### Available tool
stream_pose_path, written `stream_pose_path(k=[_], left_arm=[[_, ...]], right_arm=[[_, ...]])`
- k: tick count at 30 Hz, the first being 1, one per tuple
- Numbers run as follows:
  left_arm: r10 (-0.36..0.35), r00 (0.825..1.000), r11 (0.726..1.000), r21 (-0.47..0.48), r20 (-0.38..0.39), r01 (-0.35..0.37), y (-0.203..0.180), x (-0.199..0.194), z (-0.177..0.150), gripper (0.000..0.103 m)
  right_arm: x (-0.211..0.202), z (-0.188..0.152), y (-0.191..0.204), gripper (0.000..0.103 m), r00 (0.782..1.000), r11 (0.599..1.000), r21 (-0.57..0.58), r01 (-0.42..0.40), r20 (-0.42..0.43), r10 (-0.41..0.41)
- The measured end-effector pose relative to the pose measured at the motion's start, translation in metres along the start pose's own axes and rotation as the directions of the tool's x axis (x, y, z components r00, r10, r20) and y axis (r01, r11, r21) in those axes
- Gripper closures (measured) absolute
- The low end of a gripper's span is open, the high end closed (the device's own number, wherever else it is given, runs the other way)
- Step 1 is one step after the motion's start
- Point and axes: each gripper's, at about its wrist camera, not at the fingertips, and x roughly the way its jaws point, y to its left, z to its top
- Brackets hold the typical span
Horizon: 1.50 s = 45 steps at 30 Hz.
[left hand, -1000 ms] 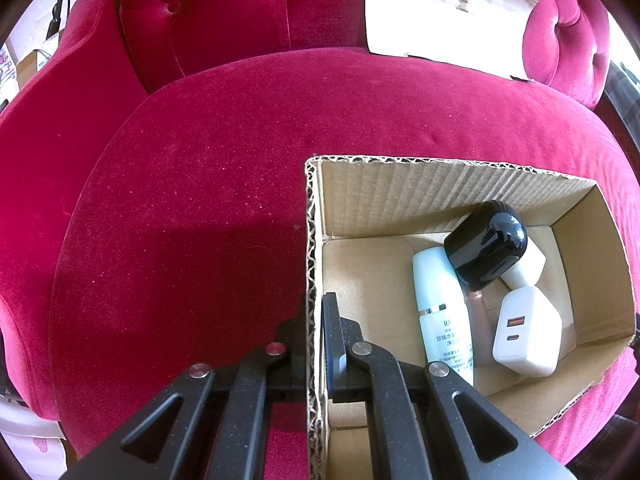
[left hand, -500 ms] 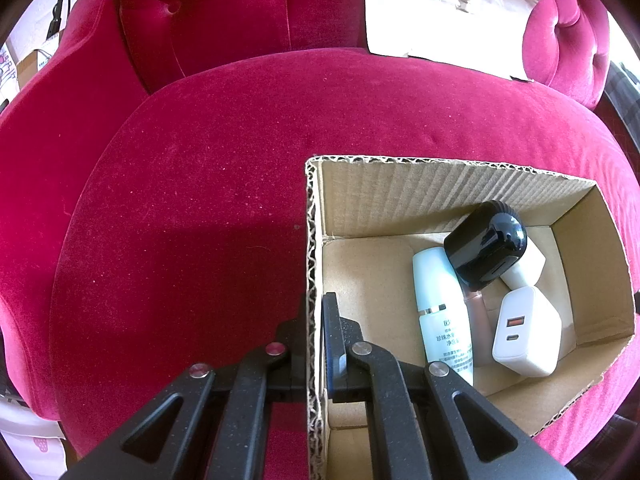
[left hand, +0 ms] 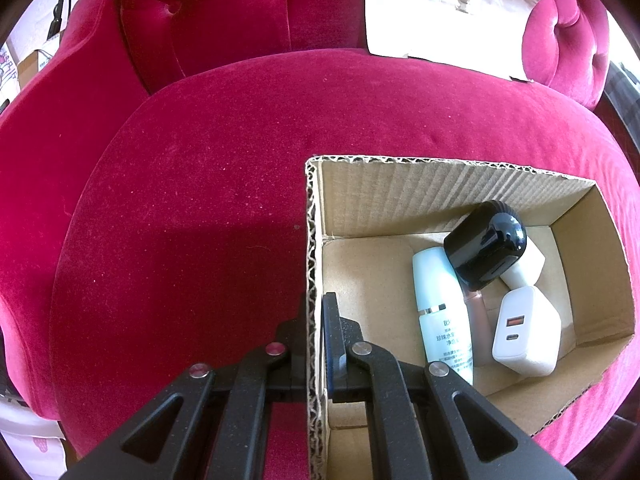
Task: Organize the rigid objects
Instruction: 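Carry the blue key fob over the box with the right tool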
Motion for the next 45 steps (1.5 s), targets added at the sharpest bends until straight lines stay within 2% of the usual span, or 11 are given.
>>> stream_pose_path(k=[8, 17, 27, 45], left_arm=[[0.0, 1.0, 1.0, 0.002, 0.0, 0.0, 0.0, 0.0, 0.0, 0.099], [-0.002, 1.0, 1.0, -0.001, 0.001, 0.002, 0.001, -0.001, 0.0, 0.099], [-0.004, 1.0, 1.0, -0.002, 0.001, 0.004, 0.003, 0.0, -0.001, 0.099], [-0.007, 1.0, 1.0, -0.001, 0.001, 0.007, 0.005, 0.0, -0.001, 0.1]], right_arm=[[-0.01, 0.01, 0.021, 0.07, 0.998, 0.999, -0.029, -0.019, 0.055, 0.021], [-0.014, 0.016, 0.041, 0.07, 0.996, 0.997, -0.055, -0.048, 0.079, 0.052], [-0.012, 0.02, 0.074, 0.07, 0.992, 0.991, -0.11, -0.079, 0.087, 0.089], [0.01, 0.028, 0.111, 0.07, 0.991, 0.981, -0.158, -0.113, 0.052, 0.123]])
